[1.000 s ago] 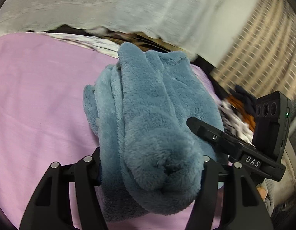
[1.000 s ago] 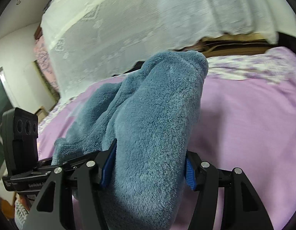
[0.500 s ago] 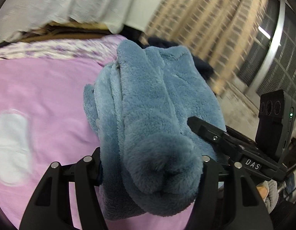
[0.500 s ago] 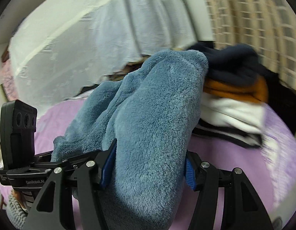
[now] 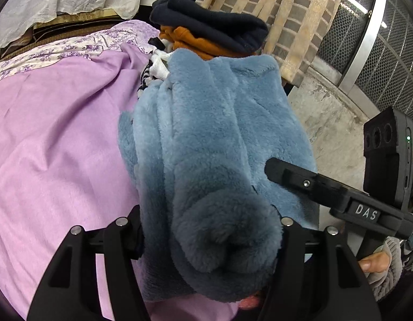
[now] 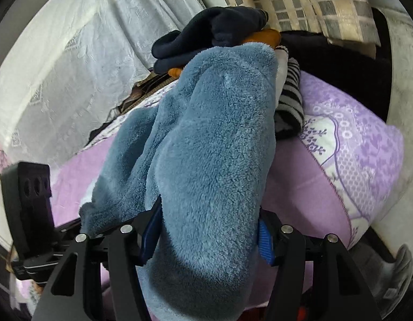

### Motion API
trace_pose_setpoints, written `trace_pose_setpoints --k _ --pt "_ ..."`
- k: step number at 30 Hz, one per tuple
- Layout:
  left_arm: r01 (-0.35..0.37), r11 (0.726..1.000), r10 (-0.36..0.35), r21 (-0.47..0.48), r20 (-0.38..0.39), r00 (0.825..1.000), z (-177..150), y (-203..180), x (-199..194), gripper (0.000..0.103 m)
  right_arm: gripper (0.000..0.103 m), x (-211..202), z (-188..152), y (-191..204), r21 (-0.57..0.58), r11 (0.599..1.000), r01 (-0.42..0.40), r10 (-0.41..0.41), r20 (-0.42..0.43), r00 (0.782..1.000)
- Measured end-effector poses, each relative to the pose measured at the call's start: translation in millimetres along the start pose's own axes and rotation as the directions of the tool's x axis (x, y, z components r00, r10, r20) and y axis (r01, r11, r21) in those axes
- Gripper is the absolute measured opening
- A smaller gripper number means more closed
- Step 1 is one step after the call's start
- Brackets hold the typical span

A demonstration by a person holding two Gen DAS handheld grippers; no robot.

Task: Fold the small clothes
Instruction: 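Carry the jacket bundle with the right tool onto the clothes stack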

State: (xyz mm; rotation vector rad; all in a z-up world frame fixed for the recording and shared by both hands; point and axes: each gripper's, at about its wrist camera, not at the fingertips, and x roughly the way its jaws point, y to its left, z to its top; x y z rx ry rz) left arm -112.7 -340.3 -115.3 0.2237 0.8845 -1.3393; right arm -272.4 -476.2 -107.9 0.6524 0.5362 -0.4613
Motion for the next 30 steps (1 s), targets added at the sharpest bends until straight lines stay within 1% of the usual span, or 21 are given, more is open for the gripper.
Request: trace_pose_setpoints --k 2,3,4,5,6,7,8,9,11,12,14,16,17,19,20,22,24,25,26,27,30 --pt "-0.021 1.000 0.021 0.006 -0.010 1.000 0 1 1 0.063 0.062 3 -2 -1 0.005 1.000 -0.007 0.007 -0.019 1.000" --pt "-0.036 0.999 0.036 0.007 -0.018 0.999 1 2 5 0.066 0.064 6 -4 -6 0.011 1.000 -0.008 0.008 -0.023 1.000" --pt "-0.051 0.999 0.051 0.002 -0.029 0.998 1 4 11 0.071 0.067 15 -5 -14 0.043 0.999 -0.012 0.013 -0.035 0.999" --pt "-0.059 0.998 0.058 -0.014 -0.049 0.997 2 10 18 0.072 0.069 23 -4 -22 0.079 0.997 -0.024 0.028 -0.052 0.998" --pt "-0.059 0.998 0.057 -0.028 -0.059 0.997 3 14 23 0.078 0.073 32 -5 -31 0.130 0.990 -0.050 0.060 -0.071 0.996" --pt "-0.058 0.997 0.055 -0.048 -0.063 0.996 3 20 26 0.085 0.079 41 -6 -44 0.203 0.975 -0.096 0.115 -0.083 0.990" --pt "-0.055 0.996 0.050 -0.070 -0.067 0.996 3 26 27 0.087 0.080 45 -7 -50 0.237 0.964 -0.121 0.145 -0.086 0.986" --pt "-0.050 0.996 0.044 -0.079 -0.070 0.997 3 29 27 0.089 0.080 45 -6 -49 0.231 0.965 -0.121 0.145 -0.088 0.986" --pt "-0.052 0.995 0.047 -0.084 -0.063 0.997 2 29 22 0.089 0.080 38 -3 -38 0.170 0.983 -0.075 0.089 -0.078 0.993" --pt "-0.061 0.995 0.057 -0.075 -0.054 0.997 2 27 18 0.089 0.080 29 1 -26 0.101 0.994 -0.028 0.034 -0.055 0.998" --pt "-0.095 0.994 0.094 -0.049 -0.025 0.995 3 22 4 0.088 0.080 14 6 -11 0.019 0.999 0.037 -0.037 0.000 0.999" --pt "-0.115 0.993 0.116 -0.040 0.025 0.993 8 19 -13 0.088 0.080 -7 13 6 -0.066 0.992 0.112 -0.106 0.094 0.990" --pt "-0.127 0.991 0.130 -0.045 0.063 0.989 10 20 -24 0.088 0.080 -16 16 15 -0.109 0.984 0.144 -0.128 0.138 0.982" --pt "-0.140 0.988 0.147 -0.065 0.110 0.983 15 25 -38 0.091 0.078 -26 20 33 -0.193 0.961 0.197 -0.157 0.204 0.966" --pt "-0.159 0.984 0.167 -0.076 0.122 0.978 18 29 -42 0.092 0.076 -26 20 41 -0.225 0.951 0.212 -0.163 0.219 0.962" --pt "-0.220 0.973 0.226 -0.072 0.103 0.969 20 34 -38 0.092 0.060 -15 17 47 -0.279 0.934 0.223 -0.171 0.197 0.965" --pt "-0.276 0.959 0.279 -0.066 0.050 0.959 18 42 -21 0.094 0.049 8 13 42 -0.297 0.928 0.225 -0.199 0.116 0.973" --pt "-0.292 0.954 0.293 -0.065 0.013 0.956 15 46 -9 0.095 0.049 25 8 35 -0.302 0.920 0.250 -0.240 0.068 0.968" --pt "-0.286 0.956 0.286 -0.065 -0.003 0.958 12 49 -3 0.096 0.049 26 2 33 -0.306 0.915 0.263 -0.255 0.067 0.965" --pt "-0.284 0.957 0.284 -0.063 -0.005 0.959 10 49 0 0.096 0.049 28 0 31 -0.310 0.911 0.271 -0.261 0.074 0.963" --pt "-0.322 0.946 0.323 -0.029 0.015 0.946 14 42 -2 0.098 0.050 23 5 33 -0.300 0.917 0.261 -0.258 0.051 0.965"
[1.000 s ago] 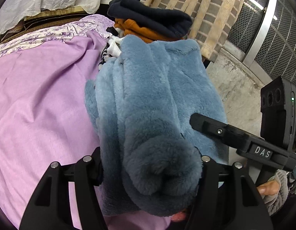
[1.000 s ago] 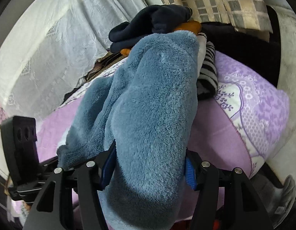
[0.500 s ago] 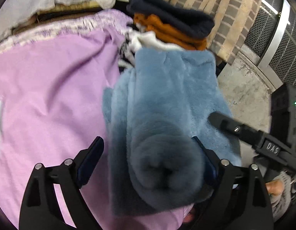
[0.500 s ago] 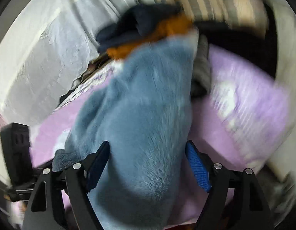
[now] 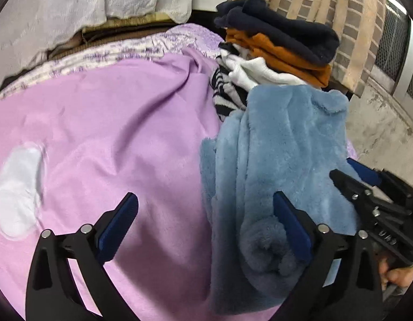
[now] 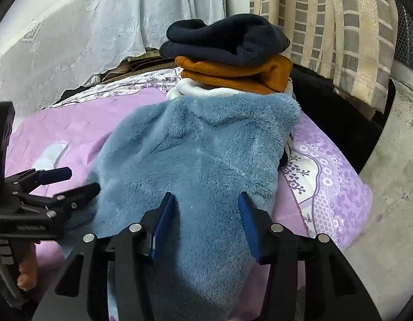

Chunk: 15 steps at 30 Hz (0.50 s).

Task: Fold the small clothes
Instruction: 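Carry the jacket bundle with the right tool onto the clothes stack, then open the right tool and release the jacket on the stack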

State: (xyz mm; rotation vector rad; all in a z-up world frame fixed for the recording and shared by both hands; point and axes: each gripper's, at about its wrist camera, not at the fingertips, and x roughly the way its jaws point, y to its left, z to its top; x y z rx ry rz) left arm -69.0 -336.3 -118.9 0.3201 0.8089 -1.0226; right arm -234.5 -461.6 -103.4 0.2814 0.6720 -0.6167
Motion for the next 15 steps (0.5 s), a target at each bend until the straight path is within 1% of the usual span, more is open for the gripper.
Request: trace_pose_setpoints --k 2,3,4,5,6,9,10,12,13,15 --pt "-0.015 1.000 0.015 0.013 0.020 1.000 2 -4 -9 0.096 0.052 -11 4 -4 0.035 0.999 -0.017 0.017 -0.013 1.000" --pt "-0.021 1.000 0.020 0.018 0.032 0.999 2 -7 -15 0.096 0.058 -16 6 -7 0.053 0.998 -0.030 0.031 -0.019 0.999" --pt "-0.029 0.999 0.028 0.026 0.043 0.999 1 -10 -22 0.096 0.068 -25 7 -8 0.073 0.996 -0.041 0.043 -0.022 0.999" --pt "-0.042 0.998 0.039 0.040 0.056 0.998 -1 -16 -29 0.096 0.073 -32 7 -8 0.085 0.996 -0.039 0.040 -0.016 0.999" --pt "-0.044 0.998 0.041 0.051 0.061 0.997 -1 -20 -33 0.096 0.078 -42 8 -8 0.095 0.995 -0.031 0.032 -0.003 0.999" --pt "-0.040 0.996 0.035 0.078 0.073 0.997 -6 -33 -51 0.097 0.084 -73 6 0 0.084 0.996 0.003 -0.004 0.011 1.000" --pt "-0.043 0.995 0.036 0.087 0.081 0.996 -9 -37 -58 0.097 0.090 -86 6 4 0.073 0.997 0.020 -0.020 0.007 1.000" --pt "-0.055 0.993 0.044 0.108 0.098 0.994 -14 -47 -74 0.098 0.098 -101 8 8 0.063 0.997 0.045 -0.045 0.000 0.999" --pt "-0.058 0.992 0.046 0.115 0.105 0.993 -15 -51 -81 0.098 0.099 -110 9 10 0.063 0.995 0.073 -0.073 -0.009 0.997" --pt "-0.067 0.989 0.051 0.132 0.120 0.991 -19 -58 -96 0.098 0.099 -122 9 13 0.074 0.989 0.130 -0.128 -0.031 0.991"
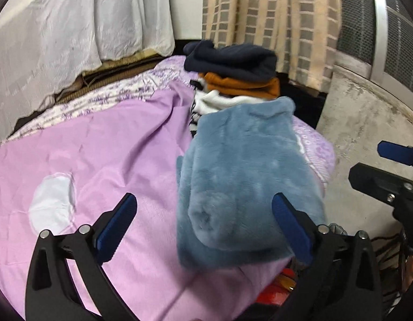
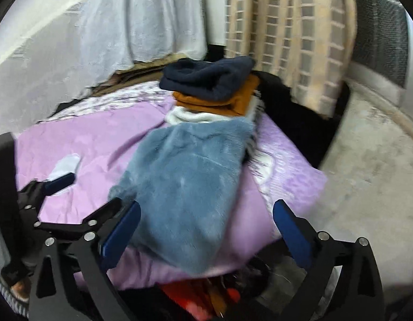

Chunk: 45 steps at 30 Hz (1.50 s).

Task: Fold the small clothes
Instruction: 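Open the right tool and release the jacket on the stack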

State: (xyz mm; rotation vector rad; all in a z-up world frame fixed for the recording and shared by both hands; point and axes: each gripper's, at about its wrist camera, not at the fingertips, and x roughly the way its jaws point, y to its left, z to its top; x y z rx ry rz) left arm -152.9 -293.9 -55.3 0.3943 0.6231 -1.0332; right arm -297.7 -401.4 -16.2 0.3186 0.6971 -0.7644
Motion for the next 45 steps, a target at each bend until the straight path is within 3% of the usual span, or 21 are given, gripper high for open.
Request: trace_pose_setpoints --k 3,6,10,15,24,32,45 --pt "-0.010 1.000 0.010 0.023 0.008 1.000 -3 -8 -20 0.098 0.099 -11 -7 4 0.040 0.991 0.130 -0.126 -0.092 0.988" --pt "-0.025 0.999 0.025 0.042 0.002 1.000 -8 -11 -34 0.098 0.099 -11 -16 8 0.069 0.995 0.076 -0.067 -0.129 0.989" --pt "-0.036 0.998 0.036 0.043 0.012 0.999 -12 -6 -44 0.098 0.099 -18 -21 12 0.115 0.993 0.038 -0.027 -0.096 0.995" --pt "-0.042 0.999 0.042 0.001 0.010 0.999 -13 9 -44 0.098 0.099 -43 -14 0 0.214 0.976 0.033 -0.048 0.064 0.997" --pt "-0.045 0.997 0.044 -0.060 -0.020 0.999 -15 27 -36 0.098 0.099 1 -33 8 0.198 0.978 0.065 -0.045 -0.107 0.993" --pt "-0.053 0.998 0.052 -0.046 -0.018 0.998 -17 24 -35 0.098 0.099 -9 -33 16 0.167 0.985 0.035 -0.029 -0.036 0.999" --pt "-0.076 0.996 0.075 -0.039 -0.024 0.997 -20 23 -32 0.098 0.099 3 -36 19 0.169 0.986 0.012 0.002 -0.082 0.997"
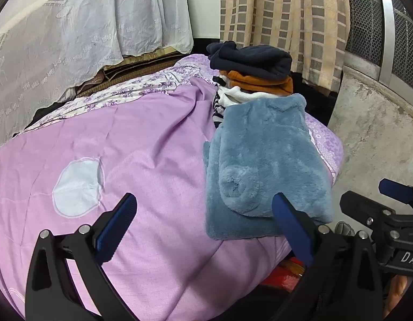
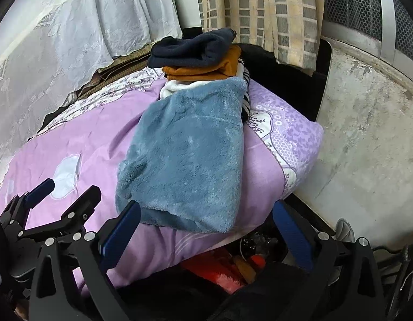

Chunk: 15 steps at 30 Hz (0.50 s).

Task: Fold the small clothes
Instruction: 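Open the right tool and release the jacket on the stack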

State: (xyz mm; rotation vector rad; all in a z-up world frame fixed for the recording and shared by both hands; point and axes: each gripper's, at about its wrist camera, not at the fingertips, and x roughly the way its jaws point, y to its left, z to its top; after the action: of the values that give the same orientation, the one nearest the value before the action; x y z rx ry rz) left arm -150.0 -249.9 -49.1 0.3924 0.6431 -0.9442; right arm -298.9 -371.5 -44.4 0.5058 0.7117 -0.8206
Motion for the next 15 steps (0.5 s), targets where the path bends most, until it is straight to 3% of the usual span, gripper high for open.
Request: trace_pose_setpoints --k 15 --pt "0.017 1.000 -0.018 -0.014 -0.037 0.999 -0.6 2.4 6.7 0.098 0.099 4.4 -0.8 -0.6 0.010 1.000 -0.008 0.008 -0.016 1.000"
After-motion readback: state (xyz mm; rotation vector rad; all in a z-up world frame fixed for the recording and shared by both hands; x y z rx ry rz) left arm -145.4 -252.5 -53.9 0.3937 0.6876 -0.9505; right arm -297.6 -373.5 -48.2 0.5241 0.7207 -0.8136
